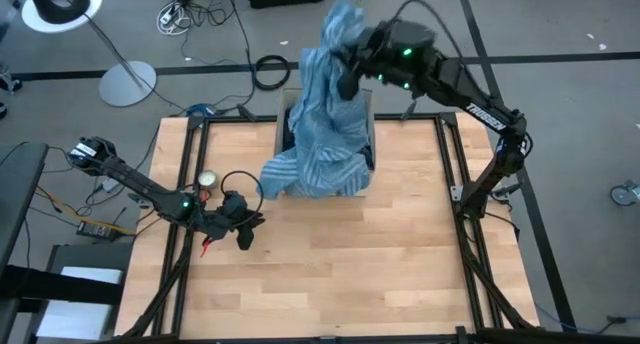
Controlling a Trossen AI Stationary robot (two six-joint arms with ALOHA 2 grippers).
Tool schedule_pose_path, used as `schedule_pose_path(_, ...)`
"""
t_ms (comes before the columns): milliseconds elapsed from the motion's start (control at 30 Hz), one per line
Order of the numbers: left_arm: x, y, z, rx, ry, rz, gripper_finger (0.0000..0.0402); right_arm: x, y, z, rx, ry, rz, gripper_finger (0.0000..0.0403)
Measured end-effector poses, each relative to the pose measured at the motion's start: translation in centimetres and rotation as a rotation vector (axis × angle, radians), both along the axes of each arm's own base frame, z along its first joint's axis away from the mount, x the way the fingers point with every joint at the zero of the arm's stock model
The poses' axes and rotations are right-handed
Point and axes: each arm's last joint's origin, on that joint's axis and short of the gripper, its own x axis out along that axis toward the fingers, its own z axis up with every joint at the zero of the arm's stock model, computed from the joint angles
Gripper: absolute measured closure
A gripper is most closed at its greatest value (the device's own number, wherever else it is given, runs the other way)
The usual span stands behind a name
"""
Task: Sort clothes
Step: Put the blue patterned cloth into the laundry bin
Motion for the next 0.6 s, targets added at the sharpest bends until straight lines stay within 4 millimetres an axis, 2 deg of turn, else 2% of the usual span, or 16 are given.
schedule_pose_path(133, 0.0, 0.0, 0.0, 0.006, -0.003, 0.008, 0.0301, 1.1, -0.1, -4.8, 0.173, 0.196, 0.033, 0.0386)
schedule_pose_path(267, 0.0, 0.0, 0.0, 0.01, -0.005, 0.013, 0.0301, 2.4, -0.3, -9.8, 0.311, 0.298, 0.106, 0.0378)
schedule_pose_path(433, 0.0, 0.1, 0.0, 0.013, -0.007, 0.018, 0.0301, 3.8, -0.3, -16.0, 0.392, 0.346, 0.195, 0.0354)
schedule_pose_path(600, 0.0, 0.1, 0.0, 0.018, -0.009, 0.024, 0.0301, 3.9, -0.3, -21.3, 0.524, 0.333, 0.17, 0.0304)
